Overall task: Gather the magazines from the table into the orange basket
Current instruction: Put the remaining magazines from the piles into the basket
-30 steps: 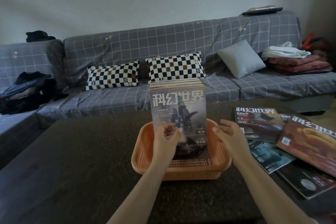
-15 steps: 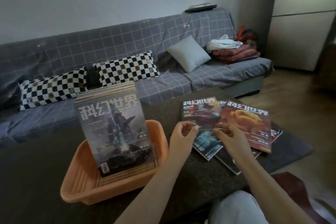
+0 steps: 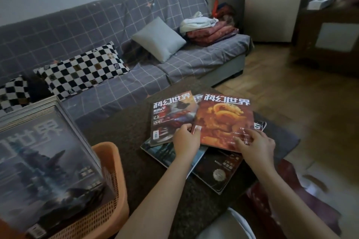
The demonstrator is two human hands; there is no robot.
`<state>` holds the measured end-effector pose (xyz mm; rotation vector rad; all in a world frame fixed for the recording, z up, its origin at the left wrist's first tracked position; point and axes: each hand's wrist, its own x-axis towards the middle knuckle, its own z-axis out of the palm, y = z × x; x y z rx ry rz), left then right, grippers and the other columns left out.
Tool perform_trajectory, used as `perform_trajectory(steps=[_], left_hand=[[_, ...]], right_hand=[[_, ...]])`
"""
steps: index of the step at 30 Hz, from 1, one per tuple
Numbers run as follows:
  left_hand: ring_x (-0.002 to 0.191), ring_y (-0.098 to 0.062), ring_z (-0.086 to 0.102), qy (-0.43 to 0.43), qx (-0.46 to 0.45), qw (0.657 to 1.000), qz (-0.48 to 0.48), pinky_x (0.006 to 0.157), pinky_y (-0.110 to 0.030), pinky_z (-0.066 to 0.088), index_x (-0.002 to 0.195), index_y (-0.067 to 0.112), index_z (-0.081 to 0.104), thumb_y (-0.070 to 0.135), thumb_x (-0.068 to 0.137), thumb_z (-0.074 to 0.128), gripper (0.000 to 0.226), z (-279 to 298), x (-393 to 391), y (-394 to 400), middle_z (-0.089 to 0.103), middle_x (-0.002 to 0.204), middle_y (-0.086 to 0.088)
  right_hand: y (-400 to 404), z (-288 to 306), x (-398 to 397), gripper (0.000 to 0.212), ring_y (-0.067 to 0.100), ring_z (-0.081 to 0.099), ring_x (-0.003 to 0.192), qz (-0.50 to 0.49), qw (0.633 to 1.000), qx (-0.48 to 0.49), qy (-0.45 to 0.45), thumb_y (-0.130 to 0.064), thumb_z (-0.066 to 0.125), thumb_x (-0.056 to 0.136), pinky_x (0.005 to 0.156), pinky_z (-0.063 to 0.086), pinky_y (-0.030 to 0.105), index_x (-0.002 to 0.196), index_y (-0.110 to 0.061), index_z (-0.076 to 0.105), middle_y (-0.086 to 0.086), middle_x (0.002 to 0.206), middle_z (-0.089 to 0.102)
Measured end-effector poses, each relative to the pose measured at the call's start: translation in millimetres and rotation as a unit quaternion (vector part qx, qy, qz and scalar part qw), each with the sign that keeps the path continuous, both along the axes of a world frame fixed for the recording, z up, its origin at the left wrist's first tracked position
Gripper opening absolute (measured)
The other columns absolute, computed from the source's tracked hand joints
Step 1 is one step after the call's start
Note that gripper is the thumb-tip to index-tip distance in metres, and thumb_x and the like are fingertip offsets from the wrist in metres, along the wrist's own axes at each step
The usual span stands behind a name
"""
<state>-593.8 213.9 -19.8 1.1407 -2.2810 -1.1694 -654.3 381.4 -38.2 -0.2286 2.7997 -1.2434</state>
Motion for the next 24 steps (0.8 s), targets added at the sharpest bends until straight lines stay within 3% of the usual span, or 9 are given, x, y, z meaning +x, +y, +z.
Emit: perform_trajectory(steps=[2,6,9,11,13,16,19,21,24], left_hand=[[0.108,-0.022,0.061,-0.028,0.007,1.000,-0.008,0.094,-0.038,0.050,0.126,0.013,0.059,0.040,0.090,0.060,0.045,3.3,-8.5,-2.4,0.064,0.120,-0.003],[0.095,-0.023,0.065,-0.048,0.074,0.995,-0.053,0.087,-0.039,0.053,0.106,0.013,0.063,0.035,0.089,0.065,0.028,7.1,-12.5,-3.9,0.069,0.105,-0.004],[0.098,-0.021,0.063,-0.008,0.155,0.987,-0.044,0.081,-0.036,0.052,0.107,0.017,0.052,0.027,0.091,0.065,0.023,7.9,-2.3,-1.8,0.064,0.110,-0.005],[0.099,-0.020,0.063,0.041,0.180,0.982,-0.045,0.077,-0.033,0.052,0.108,0.020,0.048,0.024,0.091,0.064,0.024,10.5,9.7,0.6,0.062,0.113,-0.006],[0.095,-0.020,0.065,0.086,0.164,0.981,-0.054,0.075,-0.033,0.055,0.102,0.024,0.048,0.025,0.091,0.065,0.020,16.4,25.9,3.8,0.063,0.110,-0.007],[0.091,-0.020,0.067,0.130,0.116,0.984,-0.042,0.078,-0.038,0.057,0.092,0.033,0.047,0.023,0.092,0.063,0.019,30.7,58.3,6.8,0.065,0.106,-0.007],[0.097,-0.019,0.066,0.172,0.092,0.981,-0.016,0.084,-0.039,0.057,0.103,0.029,0.049,0.019,0.094,0.061,0.018,47.2,99.9,5.4,0.065,0.110,-0.005],[0.095,-0.017,0.065,0.203,0.060,0.977,0.010,0.081,-0.033,0.056,0.110,0.023,0.049,0.020,0.094,0.061,0.020,58.1,130.6,2.3,0.065,0.108,-0.005],[0.089,-0.011,0.064,0.259,0.031,0.965,0.043,0.069,-0.023,0.051,0.102,0.026,0.051,0.020,0.094,0.062,0.015,77.1,178.0,-4.5,0.065,0.102,-0.001]], right_hand=[[-0.6,-2.6,-0.4,0.054,0.033,0.029,0.130,0.005,1.000,-0.016,-0.007,-0.040,0.065,0.084,0.105,0.028,0.038,0.130,-0.014,0.056,0.009,0.142,0.045],[1.1,-2.3,2.9,0.055,0.032,0.026,0.130,-0.010,0.998,-0.055,-0.023,-0.034,0.068,0.084,0.104,0.029,0.037,0.132,-0.013,0.054,0.008,0.144,0.042],[8.7,2.4,8.0,0.059,0.029,0.038,0.128,-0.029,0.993,-0.110,-0.044,-0.028,0.073,0.080,0.104,0.033,0.039,0.133,-0.011,0.052,0.009,0.139,0.049],[13.5,5.9,14.6,0.061,0.021,0.053,0.113,-0.027,0.986,-0.154,-0.060,-0.022,0.077,0.077,0.095,0.042,0.035,0.132,-0.010,0.054,0.010,0.129,0.058],[17.2,12.4,25.7,0.063,0.016,0.059,0.101,-0.027,0.975,-0.204,-0.083,-0.016,0.079,0.074,0.083,0.043,0.027,0.131,-0.008,0.054,0.010,0.123,0.063],[17.6,20.6,45.2,0.066,0.017,0.061,0.098,-0.015,0.960,-0.260,-0.108,-0.011,0.079,0.073,0.084,0.048,0.029,0.133,-0.006,0.051,0.007,0.119,0.064],[10.7,35.7,67.6,0.064,0.009,0.065,0.077,0.023,0.926,-0.341,-0.158,-0.008,0.079,0.073,0.065,0.050,0.022,0.131,-0.010,0.053,-0.005,0.094,0.067],[3.1,49.0,81.5,0.049,0.011,0.070,0.069,0.059,0.899,-0.387,-0.195,-0.009,0.078,0.073,0.055,0.053,0.020,0.117,-0.017,0.060,-0.004,0.086,0.071],[-15.1,71.7,104.9,0.032,0.012,0.071,0.061,0.122,0.864,-0.427,-0.237,-0.008,0.076,0.074,0.045,0.052,0.018,0.097,-0.022,0.060,-0.003,0.073,0.074]])
